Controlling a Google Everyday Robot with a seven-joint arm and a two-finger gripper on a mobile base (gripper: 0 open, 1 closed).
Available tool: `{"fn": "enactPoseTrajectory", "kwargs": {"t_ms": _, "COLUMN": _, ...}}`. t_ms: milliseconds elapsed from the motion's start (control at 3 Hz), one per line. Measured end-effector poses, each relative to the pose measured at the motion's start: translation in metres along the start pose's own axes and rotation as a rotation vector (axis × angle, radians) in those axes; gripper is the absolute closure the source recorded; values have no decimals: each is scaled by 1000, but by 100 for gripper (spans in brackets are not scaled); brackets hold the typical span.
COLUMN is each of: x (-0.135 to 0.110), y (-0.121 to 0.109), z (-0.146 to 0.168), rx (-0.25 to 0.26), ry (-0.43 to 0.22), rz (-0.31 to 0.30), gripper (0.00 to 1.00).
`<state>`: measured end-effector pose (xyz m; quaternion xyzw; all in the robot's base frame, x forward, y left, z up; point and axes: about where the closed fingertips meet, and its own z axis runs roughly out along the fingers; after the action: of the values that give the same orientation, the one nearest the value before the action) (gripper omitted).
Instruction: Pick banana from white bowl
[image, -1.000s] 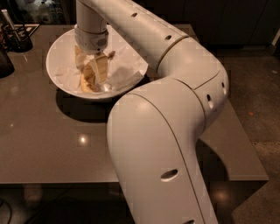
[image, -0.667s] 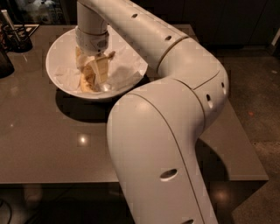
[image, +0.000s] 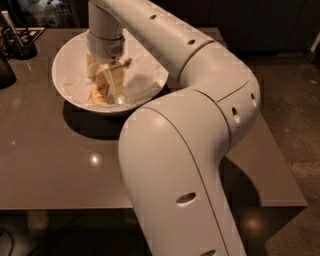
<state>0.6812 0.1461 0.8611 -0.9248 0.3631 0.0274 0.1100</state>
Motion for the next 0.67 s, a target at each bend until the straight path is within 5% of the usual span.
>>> {"fn": "enactPoseTrajectory", "kwargs": {"t_ms": 667, "x": 6, "y": 4, "z": 2, "rx": -12, "ry": 5, "rz": 10, "gripper": 44}}
